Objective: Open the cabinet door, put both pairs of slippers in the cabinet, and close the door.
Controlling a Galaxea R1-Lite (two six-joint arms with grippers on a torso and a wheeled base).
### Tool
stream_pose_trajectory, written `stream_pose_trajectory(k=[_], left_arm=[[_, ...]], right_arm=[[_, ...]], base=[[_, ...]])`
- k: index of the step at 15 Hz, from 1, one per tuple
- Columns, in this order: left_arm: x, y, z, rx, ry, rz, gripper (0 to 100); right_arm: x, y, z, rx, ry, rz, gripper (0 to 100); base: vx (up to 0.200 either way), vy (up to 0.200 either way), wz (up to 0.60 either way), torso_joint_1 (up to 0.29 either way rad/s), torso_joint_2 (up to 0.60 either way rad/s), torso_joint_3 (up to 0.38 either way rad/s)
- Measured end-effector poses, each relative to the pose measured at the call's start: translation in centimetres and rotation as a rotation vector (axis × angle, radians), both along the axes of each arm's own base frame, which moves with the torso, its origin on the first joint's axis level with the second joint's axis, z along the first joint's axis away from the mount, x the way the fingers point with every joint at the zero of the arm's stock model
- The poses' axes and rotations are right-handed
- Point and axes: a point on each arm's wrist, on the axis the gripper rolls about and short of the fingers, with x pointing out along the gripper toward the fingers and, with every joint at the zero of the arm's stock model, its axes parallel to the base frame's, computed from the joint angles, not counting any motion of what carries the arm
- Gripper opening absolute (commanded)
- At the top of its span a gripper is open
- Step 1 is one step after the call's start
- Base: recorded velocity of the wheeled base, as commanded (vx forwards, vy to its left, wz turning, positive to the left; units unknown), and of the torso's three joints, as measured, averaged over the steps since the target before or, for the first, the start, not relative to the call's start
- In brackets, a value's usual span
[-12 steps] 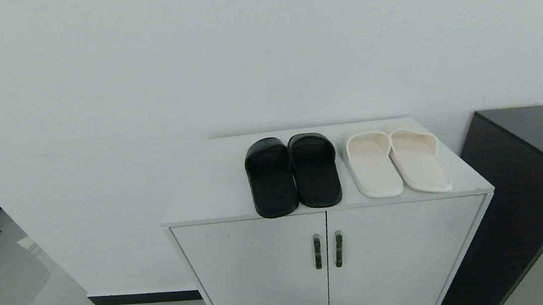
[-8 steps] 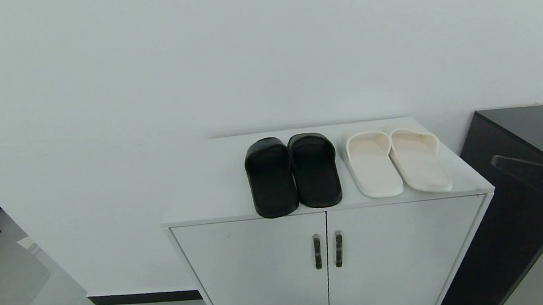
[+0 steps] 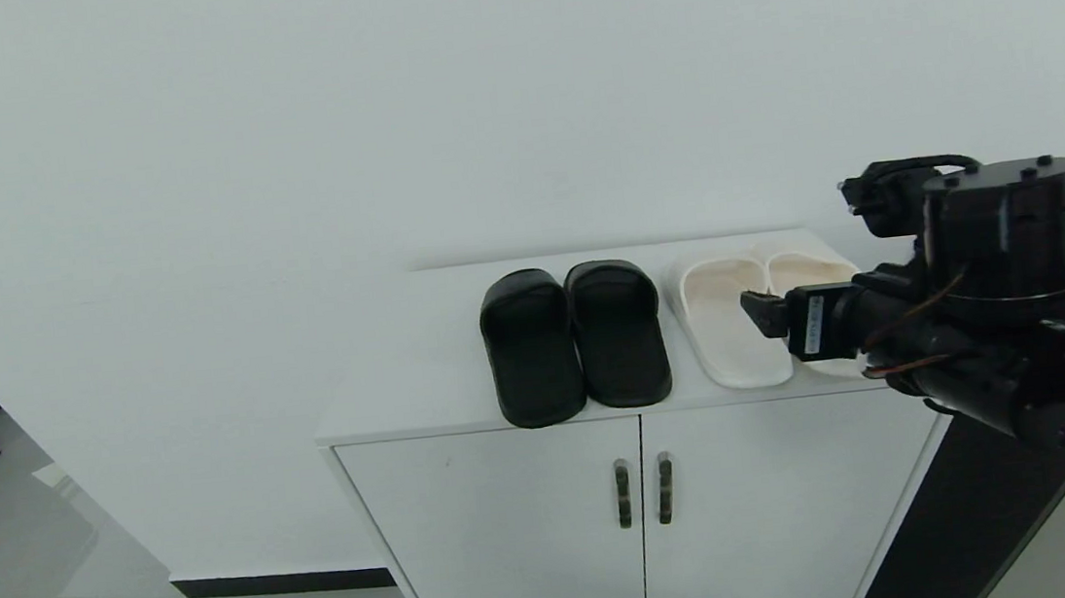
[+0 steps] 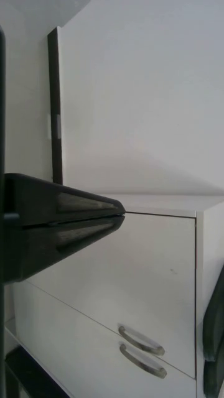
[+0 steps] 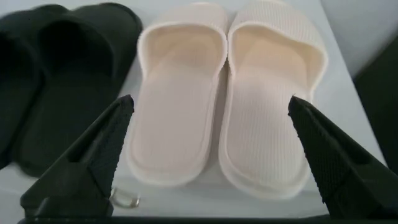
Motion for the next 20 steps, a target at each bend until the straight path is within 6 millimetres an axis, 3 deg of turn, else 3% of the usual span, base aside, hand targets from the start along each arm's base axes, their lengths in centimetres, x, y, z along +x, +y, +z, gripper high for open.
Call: stream_pose_trajectory(k=[6,18,19,20], left_arm=[[0.0,0.0,0.0,-0.001,0.000,0.000,0],[0.0,0.0,0.0,-0.004,0.000,0.002,0],[0.0,0.0,0.0,-0.004,0.000,0.002,0],[0.0,0.0,0.0,-0.004,0.000,0.002,0]], right_arm=[[5.6,0.6,-1.7,-0.041,-0.008,-0.068,100],[11.3,1.5,-3.3,-0.040,-0.010,-0.122,100],[11.6,1.5,-3.3,-0.038,-0.013,-0.126,0],[11.9,1.5,-3.4,-0.037,-0.015,-0.130,0]], base=[[0.000,0.000,0.00,0.000,0.00,0.000],[0.000,0.000,0.00,0.000,0.00,0.000],[0.000,0.000,0.00,0.000,0.00,0.000],[0.000,0.000,0.00,0.000,0.00,0.000]])
